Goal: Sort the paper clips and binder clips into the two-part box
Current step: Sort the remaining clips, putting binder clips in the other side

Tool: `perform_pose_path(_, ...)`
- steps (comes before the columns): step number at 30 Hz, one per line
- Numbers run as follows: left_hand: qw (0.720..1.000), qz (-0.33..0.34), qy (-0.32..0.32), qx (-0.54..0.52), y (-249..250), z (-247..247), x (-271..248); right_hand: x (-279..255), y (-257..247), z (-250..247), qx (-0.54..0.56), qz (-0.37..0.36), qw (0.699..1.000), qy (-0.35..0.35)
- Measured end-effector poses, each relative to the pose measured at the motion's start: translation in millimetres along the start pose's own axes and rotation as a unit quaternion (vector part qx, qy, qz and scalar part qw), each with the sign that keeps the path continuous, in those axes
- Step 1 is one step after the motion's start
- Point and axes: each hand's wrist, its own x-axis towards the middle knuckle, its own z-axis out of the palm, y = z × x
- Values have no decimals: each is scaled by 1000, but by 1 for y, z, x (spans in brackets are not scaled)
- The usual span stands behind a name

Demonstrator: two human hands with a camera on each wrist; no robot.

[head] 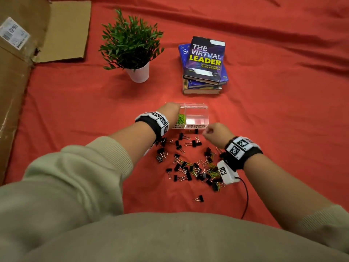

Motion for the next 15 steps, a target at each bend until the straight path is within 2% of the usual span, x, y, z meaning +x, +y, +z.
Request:
perform_pose_path(3,999,9,-3,32,0,6,4,-13,27,16,-36,53,997,-41)
perform_pose_path(5,999,21,17,25,-2,11,0,-19,36,26,-46,63,996,-49)
perform_pose_path(9,989,84,116,38,0,19,-29,-22,41,43,-75,27,997,-25)
perform_pose_path(10,987,93,124,31,3,24,-39,-21,41,44,-83,15,996,-16)
perform_pose_path(12,989,108,101,11,5,39,-59,-19,38,45,-88,1,996,0)
perform_pose_path(15,993,118,22,10,6,70,-83,-14,36,43,-52,-9,998,42)
